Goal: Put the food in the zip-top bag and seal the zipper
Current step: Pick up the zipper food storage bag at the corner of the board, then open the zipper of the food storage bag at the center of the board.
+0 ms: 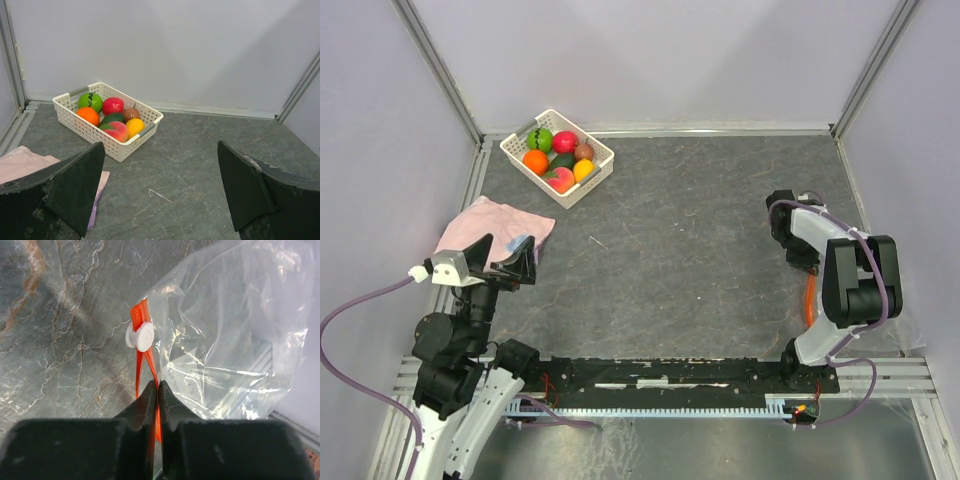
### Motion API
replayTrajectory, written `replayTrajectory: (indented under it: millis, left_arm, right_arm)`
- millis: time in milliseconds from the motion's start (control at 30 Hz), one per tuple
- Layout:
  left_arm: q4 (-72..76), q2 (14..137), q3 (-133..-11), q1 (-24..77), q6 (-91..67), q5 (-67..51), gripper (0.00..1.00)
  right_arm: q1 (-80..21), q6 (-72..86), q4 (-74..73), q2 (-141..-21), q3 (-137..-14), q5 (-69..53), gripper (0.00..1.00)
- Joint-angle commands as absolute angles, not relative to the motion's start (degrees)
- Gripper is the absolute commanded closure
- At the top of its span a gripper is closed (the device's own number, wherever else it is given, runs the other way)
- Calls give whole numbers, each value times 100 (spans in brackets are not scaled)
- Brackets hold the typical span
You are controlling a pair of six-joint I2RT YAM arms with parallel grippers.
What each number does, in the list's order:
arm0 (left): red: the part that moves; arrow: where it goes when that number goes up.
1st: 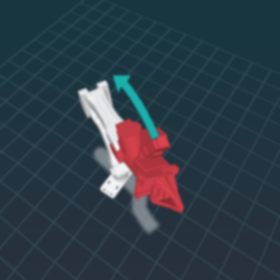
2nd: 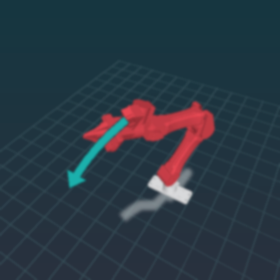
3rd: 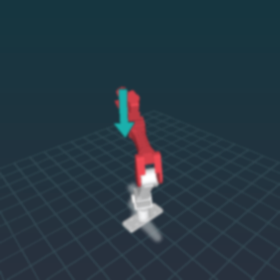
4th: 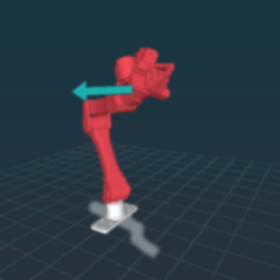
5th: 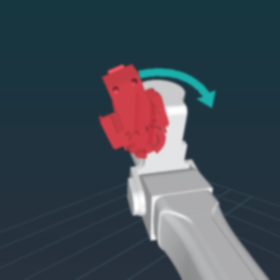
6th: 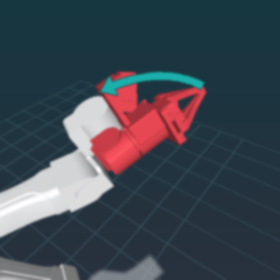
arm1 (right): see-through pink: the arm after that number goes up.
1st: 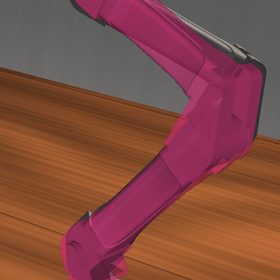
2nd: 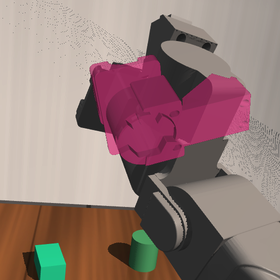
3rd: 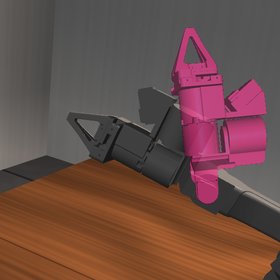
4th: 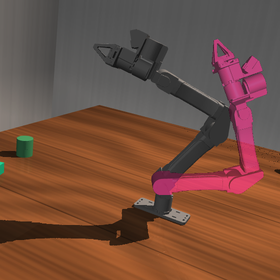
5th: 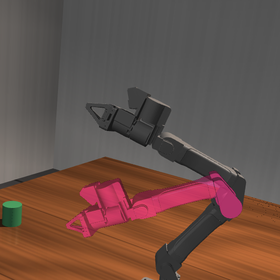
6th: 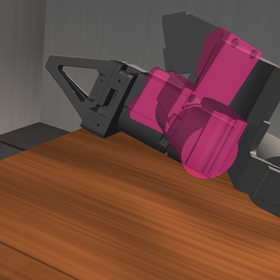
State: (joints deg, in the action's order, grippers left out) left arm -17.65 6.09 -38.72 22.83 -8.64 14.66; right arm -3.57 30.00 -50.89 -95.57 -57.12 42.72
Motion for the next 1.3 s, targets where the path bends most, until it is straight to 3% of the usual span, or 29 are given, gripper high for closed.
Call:
replayTrajectory:
  millis: [0, 300, 667, 1033, 1267]
  left_arm:
    - [-1670, 606, -3928, 2248, -988, 1273, 1]
    - [-1753, 1312, -4175, 2249, -1279, 719, 0]
    - [-1785, 2509, -4472, 2245, -1968, -392, 0]
    - [-624, 3521, -3912, 2259, -3013, -1473, 6]
    - [342, 4071, -3532, 2593, -3556, -1407, 6]
  right_arm:
    - [-329, 3028, -5022, -9217, -5845, 4386, 95]
    - [-545, 2726, -4845, -8487, -6027, 3681, 98]
    - [-1585, 2559, -4169, -7651, -6333, 2665, 98]
    - [-2409, 2592, -3478, -7645, -6719, 1509, 98]
    - [-2667, 2885, -3015, -7765, -6822, 726, 98]
